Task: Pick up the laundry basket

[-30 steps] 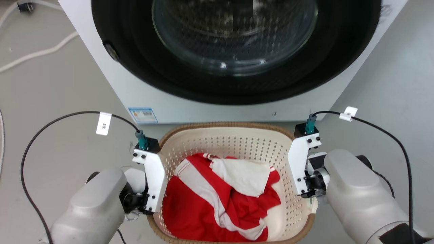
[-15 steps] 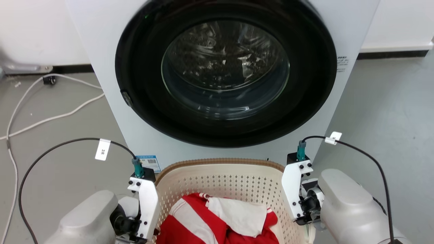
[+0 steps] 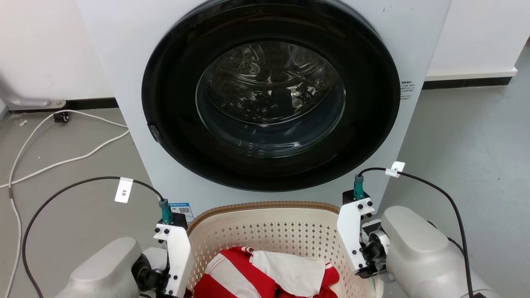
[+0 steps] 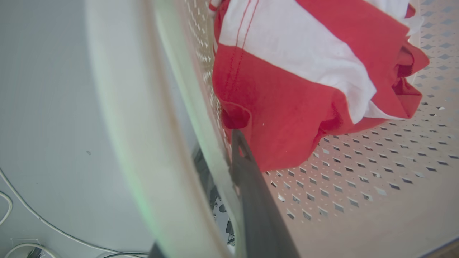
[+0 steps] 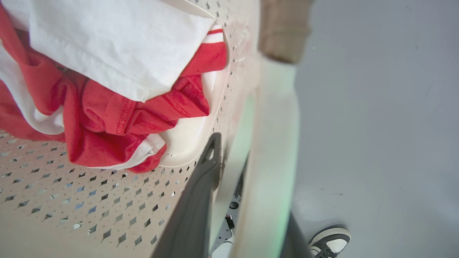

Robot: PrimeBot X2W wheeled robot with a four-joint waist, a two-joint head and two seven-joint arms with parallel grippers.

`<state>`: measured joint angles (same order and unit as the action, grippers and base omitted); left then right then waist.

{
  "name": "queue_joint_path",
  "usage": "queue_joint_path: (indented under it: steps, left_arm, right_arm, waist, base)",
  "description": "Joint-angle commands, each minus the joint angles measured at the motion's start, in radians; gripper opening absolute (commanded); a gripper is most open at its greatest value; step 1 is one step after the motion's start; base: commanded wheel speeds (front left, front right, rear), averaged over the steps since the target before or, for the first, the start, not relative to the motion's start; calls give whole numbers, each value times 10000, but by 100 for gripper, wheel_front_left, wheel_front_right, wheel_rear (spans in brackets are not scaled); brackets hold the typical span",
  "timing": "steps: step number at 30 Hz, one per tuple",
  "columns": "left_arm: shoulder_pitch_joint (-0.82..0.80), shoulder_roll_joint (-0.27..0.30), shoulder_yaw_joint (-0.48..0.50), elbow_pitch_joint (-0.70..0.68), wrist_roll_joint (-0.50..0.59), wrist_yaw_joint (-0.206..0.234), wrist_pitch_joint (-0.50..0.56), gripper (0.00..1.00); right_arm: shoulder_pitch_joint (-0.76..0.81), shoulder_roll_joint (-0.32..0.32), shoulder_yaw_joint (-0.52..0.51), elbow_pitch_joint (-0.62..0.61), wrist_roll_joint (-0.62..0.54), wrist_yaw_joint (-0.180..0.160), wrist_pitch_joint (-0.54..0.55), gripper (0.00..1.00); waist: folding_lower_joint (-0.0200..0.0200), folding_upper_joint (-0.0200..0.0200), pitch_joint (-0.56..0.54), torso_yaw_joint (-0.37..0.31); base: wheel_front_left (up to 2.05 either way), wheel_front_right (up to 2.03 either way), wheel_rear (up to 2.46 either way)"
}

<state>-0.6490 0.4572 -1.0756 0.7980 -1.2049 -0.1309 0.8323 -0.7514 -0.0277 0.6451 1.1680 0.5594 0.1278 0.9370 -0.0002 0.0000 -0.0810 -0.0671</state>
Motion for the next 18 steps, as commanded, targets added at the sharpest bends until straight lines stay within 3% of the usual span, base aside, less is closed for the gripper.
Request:
queue_joint_path:
  steps: [1, 18]
  left_arm:
    - [96, 458, -99, 266, 127, 25, 128, 0]
    - [-257, 274, -329, 431, 158, 25, -135, 0]
  right_arm:
    - [15, -407, 176, -11, -151, 54, 69, 0]
    - [-454, -389, 105, 417, 349, 56, -245, 0]
  waist:
    - [2, 0, 9, -18]
    - [2, 0, 195, 4]
  base:
    - [0, 0, 0]
    - [0, 0, 0]
